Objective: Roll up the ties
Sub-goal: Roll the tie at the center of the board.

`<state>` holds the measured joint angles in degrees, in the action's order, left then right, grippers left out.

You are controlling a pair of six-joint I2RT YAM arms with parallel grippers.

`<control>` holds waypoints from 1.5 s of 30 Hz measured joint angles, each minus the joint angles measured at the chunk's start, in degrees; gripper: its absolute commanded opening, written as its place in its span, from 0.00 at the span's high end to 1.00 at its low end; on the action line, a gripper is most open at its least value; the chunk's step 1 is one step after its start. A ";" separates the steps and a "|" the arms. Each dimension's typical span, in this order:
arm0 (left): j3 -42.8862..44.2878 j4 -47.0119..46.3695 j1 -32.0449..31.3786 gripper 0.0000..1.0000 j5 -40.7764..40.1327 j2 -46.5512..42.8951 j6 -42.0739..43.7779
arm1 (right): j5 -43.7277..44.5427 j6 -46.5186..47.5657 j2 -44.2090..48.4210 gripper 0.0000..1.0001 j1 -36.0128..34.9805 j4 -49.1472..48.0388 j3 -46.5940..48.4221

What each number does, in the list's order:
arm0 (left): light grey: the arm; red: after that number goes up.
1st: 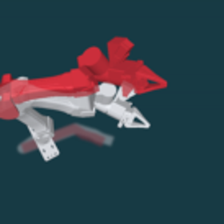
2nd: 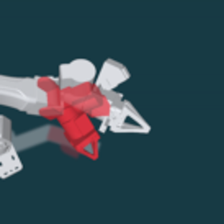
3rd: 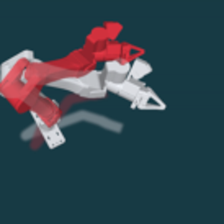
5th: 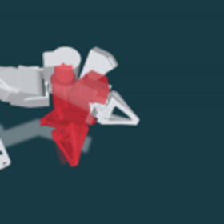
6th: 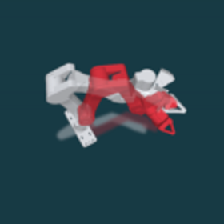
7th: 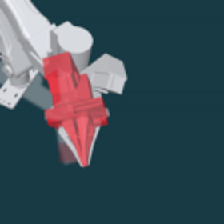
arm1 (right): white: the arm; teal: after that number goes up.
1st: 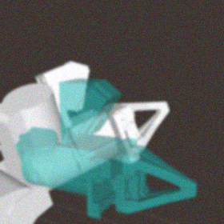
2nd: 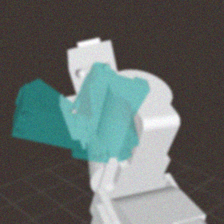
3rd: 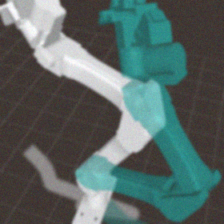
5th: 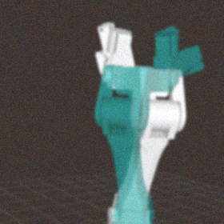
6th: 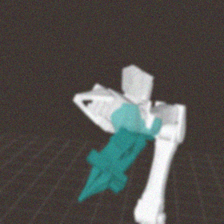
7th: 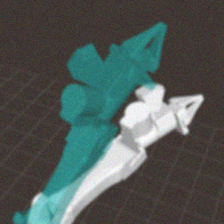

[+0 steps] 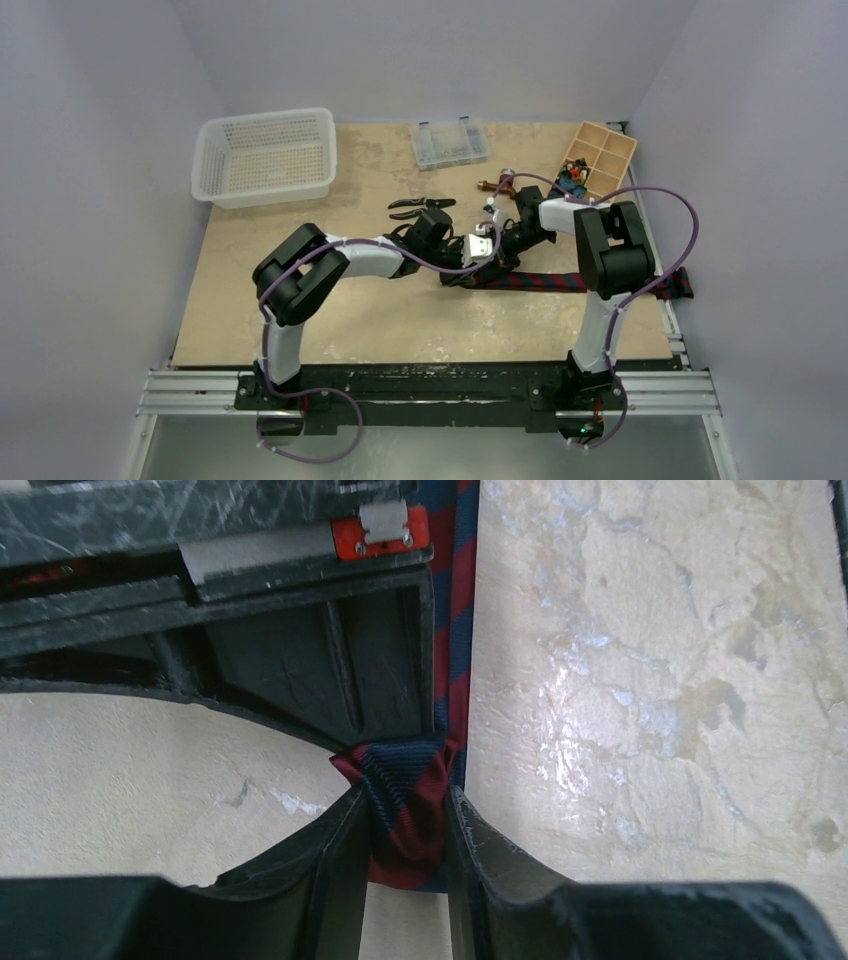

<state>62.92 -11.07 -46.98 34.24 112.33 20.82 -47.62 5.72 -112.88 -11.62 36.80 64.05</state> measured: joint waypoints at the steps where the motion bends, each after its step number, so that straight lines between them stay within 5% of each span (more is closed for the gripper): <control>1: 0.00 0.39 0.00 0.72 -0.37 0.11 0.33 | -0.09 0.04 0.00 0.90 0.00 0.02 0.00; 21: 0.00 2.56 -0.42 0.74 -1.60 0.37 5.51 | -2.67 2.84 3.76 0.62 2.19 6.45 2.58; 27: 0.00 2.60 -0.42 0.73 -1.60 0.37 5.86 | -2.73 2.03 3.65 0.67 0.52 5.66 2.58; 30: 0.00 2.67 -0.42 0.70 -1.60 0.37 6.03 | -2.19 1.77 3.02 0.89 -0.28 5.01 2.58; 32: 0.00 2.80 -0.42 0.59 -1.62 0.35 6.25 | -1.46 1.62 2.47 1.00 -0.39 4.37 2.58; 36: -0.90 2.75 -0.22 0.38 -1.86 0.04 5.38 | -1.22 1.62 1.92 1.00 -0.11 4.07 2.51; 45: -5.68 0.20 3.26 0.23 0.26 -3.67 0.63 | -0.92 2.01 1.92 1.00 0.50 3.89 1.81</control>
<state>57.23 -10.87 -43.72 34.50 108.66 21.45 -48.53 7.73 -110.96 -11.11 40.69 65.87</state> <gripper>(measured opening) 0.729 0.016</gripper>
